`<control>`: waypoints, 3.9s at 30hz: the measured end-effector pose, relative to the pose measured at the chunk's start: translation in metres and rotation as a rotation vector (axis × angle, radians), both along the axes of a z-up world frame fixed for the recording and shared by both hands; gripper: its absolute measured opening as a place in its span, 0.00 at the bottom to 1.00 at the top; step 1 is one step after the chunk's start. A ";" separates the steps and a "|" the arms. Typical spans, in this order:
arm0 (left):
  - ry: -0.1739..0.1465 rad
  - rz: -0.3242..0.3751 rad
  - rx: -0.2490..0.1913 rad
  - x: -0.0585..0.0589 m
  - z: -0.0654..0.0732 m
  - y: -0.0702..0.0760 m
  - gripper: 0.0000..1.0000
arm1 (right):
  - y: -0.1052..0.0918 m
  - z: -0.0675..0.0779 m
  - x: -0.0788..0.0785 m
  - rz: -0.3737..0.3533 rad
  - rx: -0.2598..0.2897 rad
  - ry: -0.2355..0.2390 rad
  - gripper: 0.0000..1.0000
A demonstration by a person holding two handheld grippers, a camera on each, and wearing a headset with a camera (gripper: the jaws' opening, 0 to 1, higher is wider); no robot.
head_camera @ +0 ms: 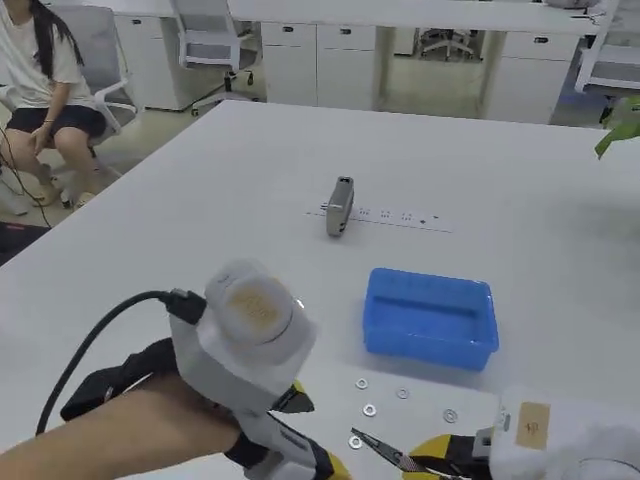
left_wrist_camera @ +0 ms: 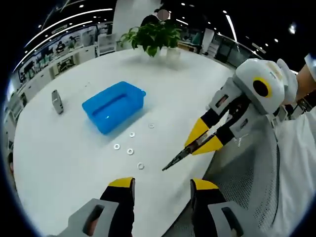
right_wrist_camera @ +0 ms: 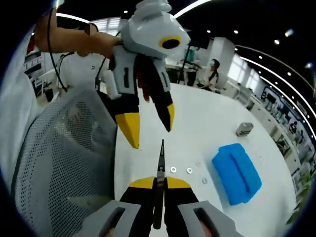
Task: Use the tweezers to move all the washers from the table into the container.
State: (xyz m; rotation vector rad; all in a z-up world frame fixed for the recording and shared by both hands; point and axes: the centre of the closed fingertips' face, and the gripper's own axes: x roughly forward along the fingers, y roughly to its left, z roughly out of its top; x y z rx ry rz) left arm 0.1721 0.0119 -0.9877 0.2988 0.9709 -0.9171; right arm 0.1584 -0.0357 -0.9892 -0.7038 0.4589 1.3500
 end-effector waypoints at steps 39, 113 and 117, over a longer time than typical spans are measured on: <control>0.258 -0.243 -0.092 -0.010 -0.017 -0.044 0.01 | 0.004 0.002 0.017 0.144 -0.024 -0.132 0.08; -0.155 0.508 -0.195 -0.029 0.021 0.029 0.67 | 0.051 -0.022 0.078 -0.314 0.283 0.340 0.03; -0.169 0.510 -0.153 -0.033 0.017 0.032 0.79 | 0.053 -0.030 0.077 -0.305 0.256 0.311 0.03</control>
